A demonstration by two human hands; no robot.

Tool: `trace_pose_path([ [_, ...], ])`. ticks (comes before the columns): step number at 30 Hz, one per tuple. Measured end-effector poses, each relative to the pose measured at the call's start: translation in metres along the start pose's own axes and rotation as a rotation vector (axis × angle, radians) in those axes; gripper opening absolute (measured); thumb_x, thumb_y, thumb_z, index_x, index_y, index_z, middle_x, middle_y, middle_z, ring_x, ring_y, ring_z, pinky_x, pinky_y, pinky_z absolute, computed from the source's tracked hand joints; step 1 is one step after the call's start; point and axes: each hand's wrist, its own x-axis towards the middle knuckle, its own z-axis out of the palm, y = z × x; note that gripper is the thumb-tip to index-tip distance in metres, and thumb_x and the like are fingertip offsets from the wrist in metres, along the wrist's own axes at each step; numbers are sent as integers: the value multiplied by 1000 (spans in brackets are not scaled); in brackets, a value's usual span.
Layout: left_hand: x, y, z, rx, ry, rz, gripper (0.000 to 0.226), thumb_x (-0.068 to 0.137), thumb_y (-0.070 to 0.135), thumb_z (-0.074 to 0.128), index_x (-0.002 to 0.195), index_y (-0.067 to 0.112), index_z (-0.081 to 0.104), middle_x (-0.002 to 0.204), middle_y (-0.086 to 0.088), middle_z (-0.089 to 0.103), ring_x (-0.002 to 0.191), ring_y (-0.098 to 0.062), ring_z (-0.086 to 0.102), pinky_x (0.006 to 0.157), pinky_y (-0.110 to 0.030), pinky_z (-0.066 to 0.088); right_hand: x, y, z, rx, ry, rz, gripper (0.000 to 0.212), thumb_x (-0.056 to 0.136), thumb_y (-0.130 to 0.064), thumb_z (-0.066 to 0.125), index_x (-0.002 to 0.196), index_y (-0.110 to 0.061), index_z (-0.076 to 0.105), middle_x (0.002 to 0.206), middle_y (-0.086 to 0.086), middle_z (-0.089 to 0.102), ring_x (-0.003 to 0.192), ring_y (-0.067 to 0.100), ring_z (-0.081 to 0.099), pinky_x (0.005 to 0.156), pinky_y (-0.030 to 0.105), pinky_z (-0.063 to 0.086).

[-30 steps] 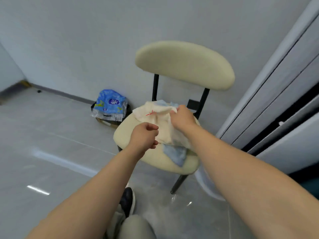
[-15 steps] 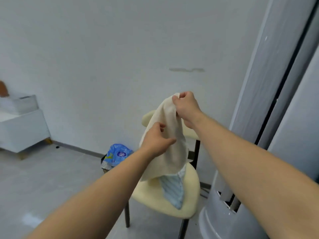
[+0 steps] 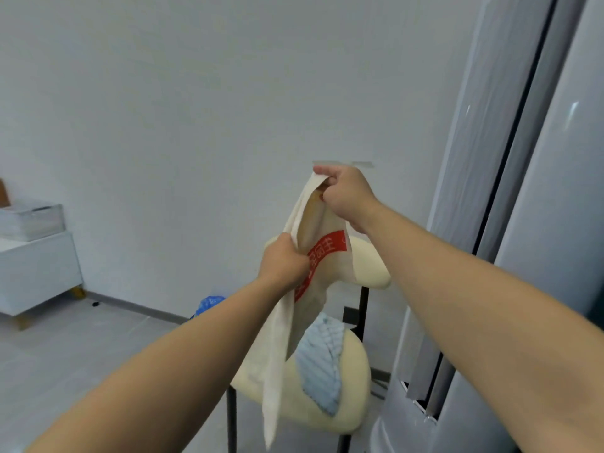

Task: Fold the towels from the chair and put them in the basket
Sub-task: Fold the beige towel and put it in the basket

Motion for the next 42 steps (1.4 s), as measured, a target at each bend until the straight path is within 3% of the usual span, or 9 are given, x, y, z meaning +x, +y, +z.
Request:
trace_pose_path([
  [5,7,-15,-14,181,-23,30,17,75,2,48,74,17,55,79,-1,60,79,-24,59,63,-27,44,-3,18,-13,-456,203,-69,45,84,-8,53,124,-21,69,129,4,67,124,22,59,107,32,46],
  [11,33,-45,-22,440,13,-38,26,96,16,42,107,4,62,118,-21,65,109,-38,61,85,-37,49,-6,36,-30,-937,195,-70,24,90,-34,56,97,-13,66,99,13,67,90,37,64,67,33,48],
  [18,44,-59,-25,460,-18,84,13,102,25,42,99,13,48,110,-17,61,96,-35,56,77,-38,45,-9,55,-36,-1288,231,-51,46,104,-44,33,111,-14,67,114,10,59,107,30,53,84,40,37],
  [22,44,-57,-28,535,-66,52,22,89,5,41,103,9,58,113,-15,61,100,-33,57,80,-38,49,-11,55,-36,-903,229,131,45,105,-40,37,112,-5,65,119,16,63,110,36,59,83,37,41],
  [27,48,-69,-37,529,-43,-142,32,102,25,36,107,7,62,113,-15,63,101,-33,61,78,-34,46,-11,53,-38,-463,305,403,47,104,-39,33,120,-5,60,125,16,63,113,36,60,84,37,41],
  [31,43,-77,-47,481,-51,-232,54,104,47,32,82,6,60,76,-12,69,60,-25,68,60,-28,49,-9,50,-37,-420,273,548,55,105,-36,19,135,-6,53,138,17,55,125,34,53,100,41,39],
  [36,40,-74,-46,207,-97,-223,10,95,5,44,103,0,44,98,-20,55,76,-35,62,51,-42,59,-8,37,-22,-166,204,610,47,108,-16,18,147,4,35,156,19,35,145,33,32,118,40,22],
  [39,34,-70,-47,133,-119,-195,21,90,-6,40,105,8,41,93,-9,45,75,-25,55,52,-36,54,-12,30,-16,-9,205,607,48,105,-22,23,142,-2,45,146,15,48,138,32,43,115,40,30],
  [42,32,-63,-47,106,-149,-127,29,80,-8,35,79,13,54,79,-5,50,64,-18,42,54,-25,38,-5,40,-15,69,218,589,32,95,-15,32,114,-6,57,113,15,59,109,30,61,102,38,48],
])
